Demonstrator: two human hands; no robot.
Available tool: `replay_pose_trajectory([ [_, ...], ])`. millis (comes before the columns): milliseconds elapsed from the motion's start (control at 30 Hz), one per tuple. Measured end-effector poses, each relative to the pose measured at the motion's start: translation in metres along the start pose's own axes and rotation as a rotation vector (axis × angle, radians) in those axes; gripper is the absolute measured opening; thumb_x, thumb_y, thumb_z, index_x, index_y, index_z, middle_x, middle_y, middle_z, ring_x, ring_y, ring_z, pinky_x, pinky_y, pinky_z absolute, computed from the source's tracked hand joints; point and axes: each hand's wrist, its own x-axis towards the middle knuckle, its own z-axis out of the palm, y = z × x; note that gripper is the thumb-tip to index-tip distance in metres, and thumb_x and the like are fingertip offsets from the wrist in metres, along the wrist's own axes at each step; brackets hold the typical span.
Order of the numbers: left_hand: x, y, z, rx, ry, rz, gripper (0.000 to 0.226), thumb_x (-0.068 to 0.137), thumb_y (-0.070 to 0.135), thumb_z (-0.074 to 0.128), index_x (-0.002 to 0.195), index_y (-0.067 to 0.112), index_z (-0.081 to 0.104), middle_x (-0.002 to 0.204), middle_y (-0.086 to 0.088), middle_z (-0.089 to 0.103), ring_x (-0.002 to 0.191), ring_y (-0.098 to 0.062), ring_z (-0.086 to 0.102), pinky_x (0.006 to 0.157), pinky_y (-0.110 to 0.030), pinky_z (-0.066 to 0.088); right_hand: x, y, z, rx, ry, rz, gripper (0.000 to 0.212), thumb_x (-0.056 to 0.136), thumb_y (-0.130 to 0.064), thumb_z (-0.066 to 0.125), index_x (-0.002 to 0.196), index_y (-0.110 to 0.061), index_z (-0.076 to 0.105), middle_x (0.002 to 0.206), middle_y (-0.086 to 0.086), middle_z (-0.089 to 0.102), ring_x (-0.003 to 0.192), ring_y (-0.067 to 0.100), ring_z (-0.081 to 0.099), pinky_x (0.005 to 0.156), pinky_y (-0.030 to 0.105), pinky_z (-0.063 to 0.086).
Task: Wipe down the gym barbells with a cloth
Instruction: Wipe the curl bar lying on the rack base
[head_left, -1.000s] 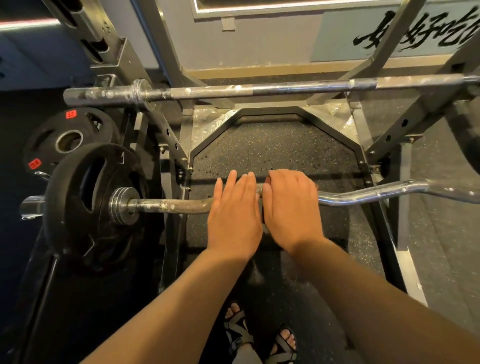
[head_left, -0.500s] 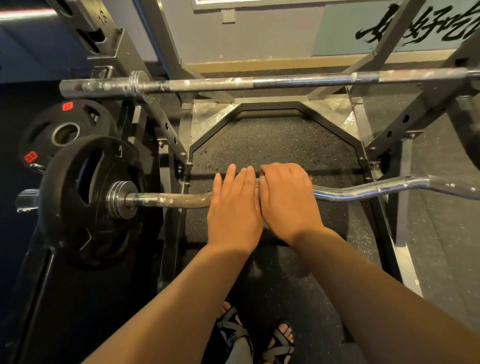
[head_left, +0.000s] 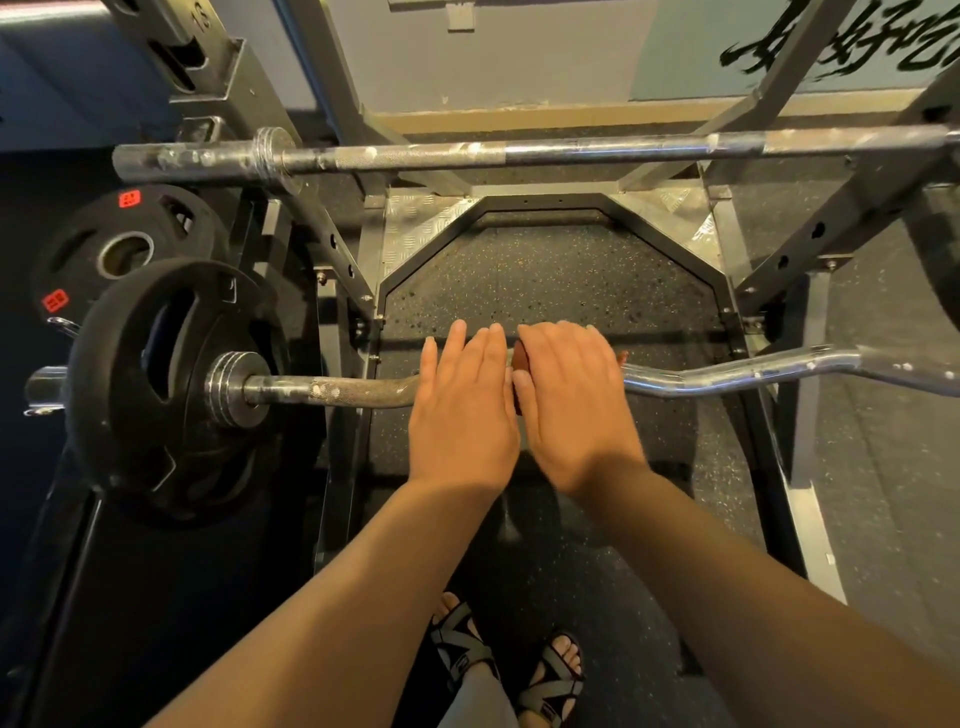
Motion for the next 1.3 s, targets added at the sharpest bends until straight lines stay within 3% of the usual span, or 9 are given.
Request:
replay_pose_trajectory([
  [200,-0.002,0.003,-0.002,-0.029,0.026,-0.015,0.052,0.110,0.032,0.021,0.160,0.021,0.026,0.163,0.005,0.033,0.157,-0.016,0.008,0.125,-0.035,-0.014,-0.005,0.022,-0.016,-0.063,0.118,0.194,0.021,0.106,-0.035,0.035,0.103,-0.024,0.053,0.095,-0.005,0.051,0.090,0.021,0.047,0.096,0.046,0.041],
  [300,0.000,0.003,-0.001,-0.024,0.024,-0.014,0.051,0.110,0.030,0.025,0.159,0.018,0.028,0.163,0.004,0.034,0.157,-0.017,0.009,0.126,-0.036,-0.012,-0.004,-0.005,0.002,-0.079,0.096,0.242,0.035,0.105,-0.033,0.030,0.125,-0.015,0.053,0.122,0.004,0.055,0.122,0.029,0.048,0.121,0.054,0.021],
  [400,0.002,0.001,0.001,-0.013,0.047,-0.005,0.051,0.108,0.029,0.030,0.157,0.016,0.033,0.160,0.002,0.039,0.156,-0.018,0.014,0.127,-0.039,-0.007,-0.012,-0.001,0.010,-0.042,0.066,0.019,0.051,0.106,-0.029,0.032,0.151,-0.007,0.041,0.152,0.010,0.046,0.145,0.033,0.034,0.124,0.051,0.011],
  [533,0.001,0.002,0.002,-0.038,0.060,-0.006,0.049,0.109,0.030,0.027,0.156,0.018,0.036,0.156,0.003,0.045,0.155,-0.018,0.019,0.128,-0.040,-0.004,-0.014,0.035,-0.012,-0.034,0.007,0.054,0.041,0.107,-0.031,0.038,0.144,-0.017,0.047,0.137,0.000,0.054,0.131,0.025,0.046,0.120,0.051,0.026],
  [700,0.002,0.001,0.006,-0.044,0.074,-0.014,0.047,0.109,0.028,0.030,0.154,0.016,0.039,0.154,0.003,0.048,0.154,-0.020,0.022,0.128,-0.042,-0.001,-0.013,-0.009,0.004,-0.033,0.121,0.367,0.045,0.105,-0.037,0.031,0.138,-0.011,0.048,0.138,0.006,0.052,0.142,0.032,0.036,0.125,0.056,0.012],
  [933,0.000,-0.004,0.004,-0.044,0.069,0.019,0.047,0.109,0.028,0.030,0.154,0.016,0.038,0.152,0.001,0.049,0.153,-0.021,0.024,0.128,-0.046,0.003,-0.008,0.012,-0.005,-0.040,0.051,0.128,0.030,0.104,-0.033,0.040,0.128,-0.021,0.053,0.124,-0.002,0.055,0.126,0.024,0.047,0.123,0.051,0.020],
  [1000,-0.001,-0.003,0.004,-0.036,0.071,0.010,0.048,0.109,0.030,0.028,0.155,0.018,0.037,0.152,0.003,0.048,0.154,-0.020,0.023,0.128,-0.046,0.003,-0.017,0.023,-0.009,-0.052,0.132,0.253,0.019,0.103,-0.032,0.040,0.114,-0.023,0.052,0.110,-0.003,0.053,0.116,0.024,0.049,0.123,0.052,0.021],
  [1100,0.000,-0.003,0.006,-0.012,0.071,0.005,0.048,0.109,0.029,0.029,0.156,0.018,0.035,0.154,0.003,0.047,0.154,-0.020,0.023,0.128,-0.046,0.003,-0.018,0.007,0.001,0.001,0.220,0.445,0.026,0.102,-0.029,0.040,0.122,-0.015,0.051,0.120,0.003,0.051,0.128,0.029,0.044,0.124,0.054,0.016],
  [1300,-0.001,-0.006,0.006,0.038,0.065,0.022,0.050,0.109,0.030,0.031,0.158,0.017,0.033,0.157,0.002,0.044,0.154,-0.021,0.022,0.127,-0.049,0.005,-0.008,-0.008,0.012,-0.026,0.083,0.041,0.048,0.105,-0.029,0.037,0.147,-0.007,0.045,0.148,0.011,0.048,0.143,0.032,0.037,0.123,0.052,0.022],
])
